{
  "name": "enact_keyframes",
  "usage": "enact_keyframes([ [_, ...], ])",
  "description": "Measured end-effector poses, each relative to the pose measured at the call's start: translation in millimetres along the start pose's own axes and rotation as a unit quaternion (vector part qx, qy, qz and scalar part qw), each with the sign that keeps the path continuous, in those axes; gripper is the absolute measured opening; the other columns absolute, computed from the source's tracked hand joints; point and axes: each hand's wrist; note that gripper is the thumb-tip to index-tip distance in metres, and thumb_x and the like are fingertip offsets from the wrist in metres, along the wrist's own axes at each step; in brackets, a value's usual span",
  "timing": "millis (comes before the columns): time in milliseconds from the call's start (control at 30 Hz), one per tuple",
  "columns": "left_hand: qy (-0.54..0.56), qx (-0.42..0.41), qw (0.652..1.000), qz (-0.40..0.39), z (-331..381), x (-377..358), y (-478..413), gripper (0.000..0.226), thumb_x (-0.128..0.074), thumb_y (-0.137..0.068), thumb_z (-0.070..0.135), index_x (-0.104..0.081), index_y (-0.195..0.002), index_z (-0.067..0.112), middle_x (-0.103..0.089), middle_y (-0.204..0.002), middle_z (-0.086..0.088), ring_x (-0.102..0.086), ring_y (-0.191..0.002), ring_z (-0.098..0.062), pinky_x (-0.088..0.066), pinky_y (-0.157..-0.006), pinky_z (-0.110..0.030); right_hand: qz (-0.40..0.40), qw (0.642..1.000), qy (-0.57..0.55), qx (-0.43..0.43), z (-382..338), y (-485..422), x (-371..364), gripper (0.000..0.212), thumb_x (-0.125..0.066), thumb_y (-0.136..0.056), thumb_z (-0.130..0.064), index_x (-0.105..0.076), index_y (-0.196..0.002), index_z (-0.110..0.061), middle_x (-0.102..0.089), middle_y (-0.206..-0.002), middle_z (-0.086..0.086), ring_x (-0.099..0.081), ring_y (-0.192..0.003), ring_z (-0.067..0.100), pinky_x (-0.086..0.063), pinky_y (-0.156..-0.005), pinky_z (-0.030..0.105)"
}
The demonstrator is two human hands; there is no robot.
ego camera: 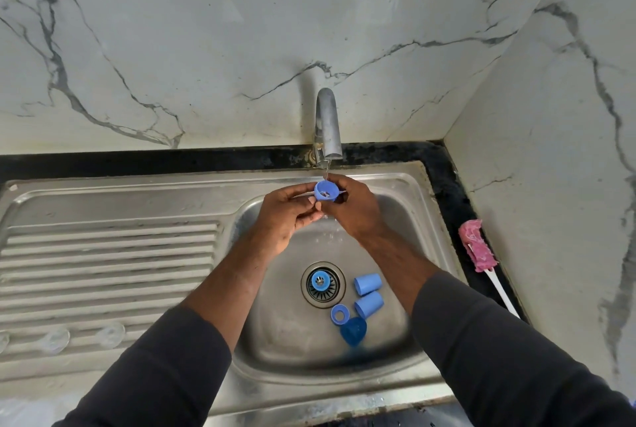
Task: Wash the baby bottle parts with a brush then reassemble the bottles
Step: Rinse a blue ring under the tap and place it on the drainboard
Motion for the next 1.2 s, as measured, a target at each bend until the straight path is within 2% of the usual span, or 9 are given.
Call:
enact_keyframes([
  [200, 0.055, 0.024, 0.998, -0.001, 1, 2, 2, 0.016, -0.061, -0.095, 0.001, -0.069, -0.11, 0.002, -0.076, -0.097, -0.016, -0.075, -0.091, -0.027, -0.061, -0.086, -0.04, 0.046, 0.99, 0.091, 0.097, -5, 2, -3, 0.029, -0.074, -0.083, -0.009, -0.067, -0.111, -0.015, -0.067, -0.104, 0.004, -0.058, -0.089, 0.012, -0.047, -0.077, 0.021],
  [333, -0.007, -0.019, 1.0, -0.001, 4, 0, -1, 0.03, -0.064, -0.089, -0.01, -0.07, -0.11, 0.009, -0.076, -0.105, -0.015, -0.074, -0.098, -0.027, -0.061, -0.086, -0.037, 0.018, 0.994, 0.06, 0.09, -5, 1, -4, 0.034, -0.066, -0.085, 0.001, -0.066, -0.115, -0.015, -0.07, -0.103, -0.002, -0.061, -0.09, 0.011, -0.043, -0.073, 0.009],
  [467, -0.026, -0.022, 0.999, 0.018, 6, -3, -14, 0.033, -0.066, -0.086, -0.013, -0.072, -0.107, 0.011, -0.077, -0.102, -0.012, -0.074, -0.099, -0.025, -0.059, -0.09, -0.039, -0.005, 0.998, 0.031, 0.055, -1, -3, 0, 0.055, -0.058, -0.08, 0.012, -0.063, -0.125, -0.018, -0.069, -0.11, -0.005, -0.067, -0.088, 0.013, -0.056, -0.078, 0.025],
  [667, -0.022, 0.002, 1.0, -0.014, 10, -8, -18, 0.025, -0.06, -0.094, -0.007, -0.068, -0.118, -0.004, -0.076, -0.094, -0.011, -0.076, -0.084, -0.02, -0.061, -0.077, -0.027, 0.005, 1.0, -0.029, -0.001, 3, -7, 7, 0.045, -0.067, -0.086, 0.0, -0.064, -0.125, -0.02, -0.071, -0.108, -0.004, -0.071, -0.084, 0.017, -0.06, -0.063, 0.03],
  [767, -0.01, 0.049, 0.999, -0.014, 8, -7, -16, 0.025, -0.058, -0.095, -0.005, -0.065, -0.12, -0.009, -0.073, -0.105, -0.022, -0.074, -0.085, -0.024, -0.062, -0.077, -0.028, -0.003, 0.999, -0.04, -0.019, 11, -5, 8, 0.038, -0.072, -0.087, -0.008, -0.066, -0.124, -0.015, -0.072, -0.106, 0.002, -0.07, -0.084, 0.019, -0.056, -0.059, 0.026],
  [867, -0.007, 0.076, 0.997, -0.012, 5, -4, -15, 0.024, -0.059, -0.096, -0.002, -0.066, -0.118, -0.009, -0.072, -0.11, -0.024, -0.074, -0.09, -0.026, -0.062, -0.079, -0.029, -0.02, 0.996, -0.07, -0.052, 18, 0, 6, 0.029, -0.073, -0.09, -0.012, -0.068, -0.119, -0.013, -0.074, -0.098, 0.005, -0.07, -0.076, 0.013, -0.058, -0.061, 0.027],
  [1000, -0.016, 0.096, 0.995, 0.004, 4, 1, -12, 0.023, -0.062, -0.097, 0.006, -0.067, -0.115, -0.007, -0.072, -0.107, -0.024, -0.073, -0.096, -0.03, -0.062, -0.083, -0.032, -0.048, 0.989, -0.111, -0.08, 24, 5, 2, 0.018, -0.07, -0.093, -0.014, -0.07, -0.11, -0.01, -0.073, -0.091, 0.015, -0.067, -0.074, 0.019, -0.061, -0.07, 0.034],
  [1133, -0.059, 0.078, 0.995, 0.005, 5, 13, -10, 0.021, -0.066, -0.095, 0.006, -0.07, -0.112, -0.005, -0.074, -0.105, -0.022, -0.072, -0.098, -0.031, -0.062, -0.082, -0.032, -0.074, 0.983, -0.137, -0.095, 24, 10, -8, 0.018, -0.072, -0.091, -0.008, -0.069, -0.109, -0.008, -0.073, -0.101, 0.022, -0.068, -0.082, 0.022, -0.061, -0.077, 0.031],
  [1200, -0.081, 0.064, 0.995, 0.009, 8, 17, -9, 0.022, -0.069, -0.091, 0.004, -0.071, -0.112, -0.004, -0.074, -0.104, -0.021, -0.073, -0.097, -0.031, -0.062, -0.078, -0.031, -0.083, 0.982, -0.136, -0.104, 24, 8, -11, 0.023, -0.073, -0.088, -0.002, -0.068, -0.11, -0.006, -0.072, -0.107, 0.023, -0.069, -0.088, 0.025, -0.06, -0.085, 0.038],
])
Point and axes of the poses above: each hand's wrist, its own y-axis away from the middle knuckle, its own x-axis out of the back of the hand, z = x × y
